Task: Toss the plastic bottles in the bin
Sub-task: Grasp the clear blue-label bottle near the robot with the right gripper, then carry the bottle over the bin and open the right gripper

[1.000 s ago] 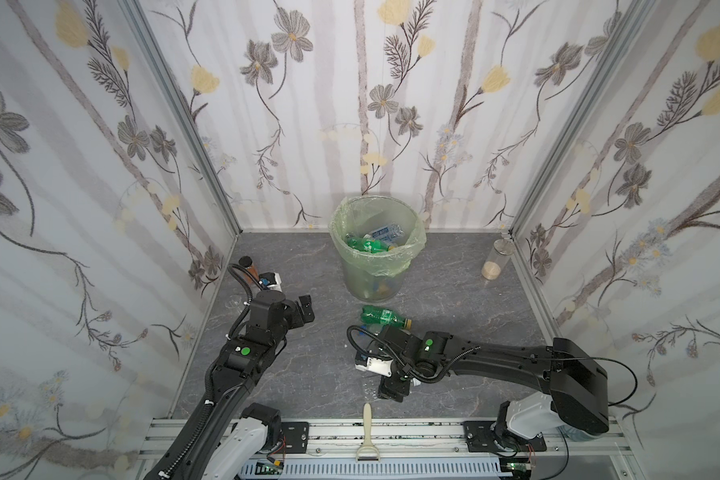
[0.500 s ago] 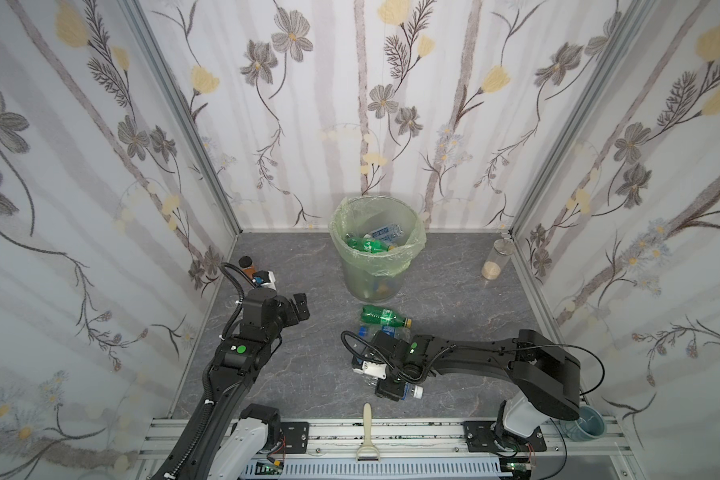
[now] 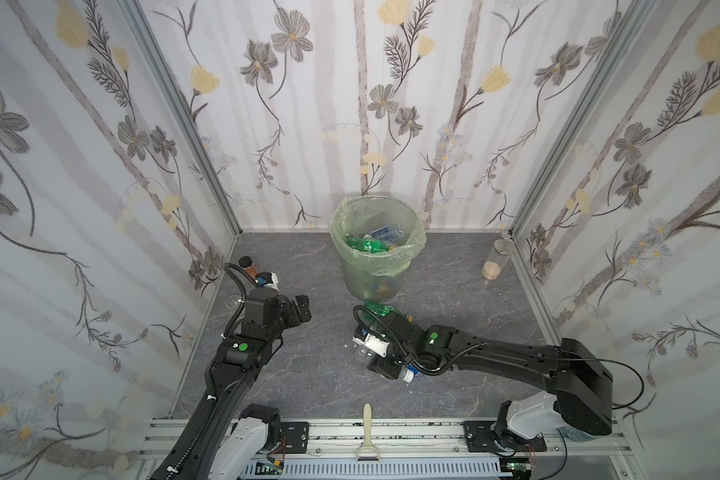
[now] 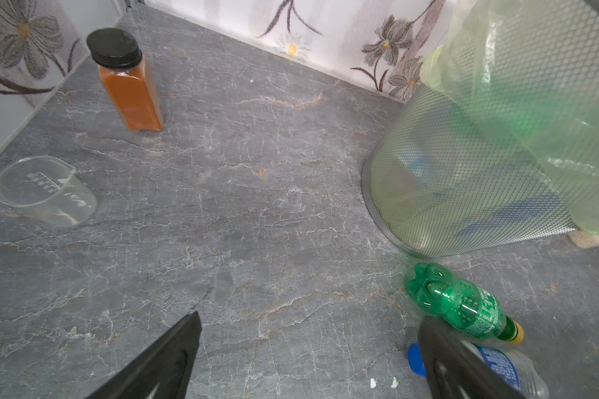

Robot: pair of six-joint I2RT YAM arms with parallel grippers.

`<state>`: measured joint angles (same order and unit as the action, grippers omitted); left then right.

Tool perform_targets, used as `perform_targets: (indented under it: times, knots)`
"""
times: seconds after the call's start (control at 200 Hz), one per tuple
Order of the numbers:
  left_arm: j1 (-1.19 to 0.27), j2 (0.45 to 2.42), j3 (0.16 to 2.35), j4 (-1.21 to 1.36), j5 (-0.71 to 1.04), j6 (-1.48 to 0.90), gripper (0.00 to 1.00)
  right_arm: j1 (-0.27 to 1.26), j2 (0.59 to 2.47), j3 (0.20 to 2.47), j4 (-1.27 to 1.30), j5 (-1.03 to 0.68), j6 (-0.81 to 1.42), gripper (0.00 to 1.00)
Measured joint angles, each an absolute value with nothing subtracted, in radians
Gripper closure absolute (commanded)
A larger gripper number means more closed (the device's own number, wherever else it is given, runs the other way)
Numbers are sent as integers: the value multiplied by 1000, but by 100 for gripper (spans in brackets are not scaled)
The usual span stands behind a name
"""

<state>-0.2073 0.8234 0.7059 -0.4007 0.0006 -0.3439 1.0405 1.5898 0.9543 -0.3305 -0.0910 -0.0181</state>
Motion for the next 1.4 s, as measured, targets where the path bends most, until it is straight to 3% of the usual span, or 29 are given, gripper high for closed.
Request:
perform_targets:
  times: [0.295, 0.505, 0.745, 0.77, 0.864, 0.989, 1.069, 1.179, 1.399]
  knots:
    - [-207, 823, 702, -400, 30, -343, 0, 746, 1411, 862, -235, -24, 160, 49]
    - [-207, 836, 699, -400, 55, -340, 0, 702, 1362, 844, -234, 14, 226, 49]
    - [-207, 870, 692, -397, 86, -340, 0, 686, 1381, 1161, -274, -71, 203, 47]
    - [-207, 871, 690, -397, 94, -340, 0, 679, 1413, 1230, -274, -89, 200, 44]
    - [-207, 870, 682, -393, 128, -340, 0, 637, 1586, 1517, -244, -132, 201, 17]
    - [-209, 852, 672, -385, 176, -340, 0, 560, 1862, 1895, -224, -129, 254, 10]
    - [-216, 843, 669, -382, 200, -341, 0, 525, 1937, 1998, -255, -130, 299, 1]
    - [-226, 837, 669, -369, 238, -340, 0, 519, 1889, 1944, -280, -132, 295, 0]
    - [-266, 857, 690, -363, 256, -282, 0, 502, 1575, 1551, -239, -93, 242, 0]
